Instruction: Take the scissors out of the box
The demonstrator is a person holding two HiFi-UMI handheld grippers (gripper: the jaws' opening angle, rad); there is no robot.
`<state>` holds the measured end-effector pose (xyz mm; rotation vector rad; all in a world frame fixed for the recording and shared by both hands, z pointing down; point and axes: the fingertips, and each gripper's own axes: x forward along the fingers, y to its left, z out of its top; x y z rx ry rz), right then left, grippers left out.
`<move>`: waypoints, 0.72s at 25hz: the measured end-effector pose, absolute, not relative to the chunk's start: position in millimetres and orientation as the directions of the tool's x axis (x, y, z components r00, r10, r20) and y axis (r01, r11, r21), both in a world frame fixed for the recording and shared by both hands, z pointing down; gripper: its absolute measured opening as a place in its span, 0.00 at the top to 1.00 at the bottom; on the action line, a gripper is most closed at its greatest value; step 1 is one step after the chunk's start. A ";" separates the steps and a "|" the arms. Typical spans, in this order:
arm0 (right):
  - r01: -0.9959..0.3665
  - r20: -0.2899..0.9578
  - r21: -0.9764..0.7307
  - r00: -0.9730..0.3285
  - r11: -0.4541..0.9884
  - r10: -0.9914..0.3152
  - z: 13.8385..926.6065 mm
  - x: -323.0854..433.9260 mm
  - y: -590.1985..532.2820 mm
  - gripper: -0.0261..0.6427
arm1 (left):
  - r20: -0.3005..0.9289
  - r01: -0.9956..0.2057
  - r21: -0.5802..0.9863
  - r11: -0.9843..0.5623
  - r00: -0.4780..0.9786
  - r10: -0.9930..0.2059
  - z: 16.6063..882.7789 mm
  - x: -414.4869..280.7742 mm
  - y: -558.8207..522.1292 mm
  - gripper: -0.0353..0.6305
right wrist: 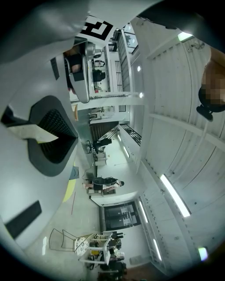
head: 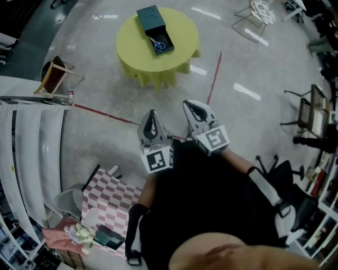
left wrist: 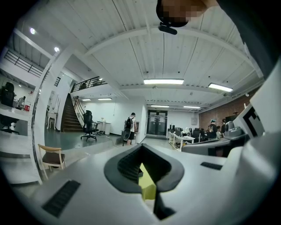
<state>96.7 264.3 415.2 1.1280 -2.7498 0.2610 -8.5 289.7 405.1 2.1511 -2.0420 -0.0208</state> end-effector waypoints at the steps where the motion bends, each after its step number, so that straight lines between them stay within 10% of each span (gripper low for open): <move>1: -0.709 0.209 -0.098 -0.701 0.698 -0.682 415.5 92.8 265.4 0.97 | 0.109 -0.989 0.139 -0.047 0.063 -0.992 405.5 -11.7 290.1 0.95; 18: -0.729 0.230 -0.047 -0.673 0.683 -0.703 441.1 50.7 242.7 0.97 | 0.130 -0.982 0.164 -0.098 0.120 -0.984 427.2 -43.0 255.9 0.95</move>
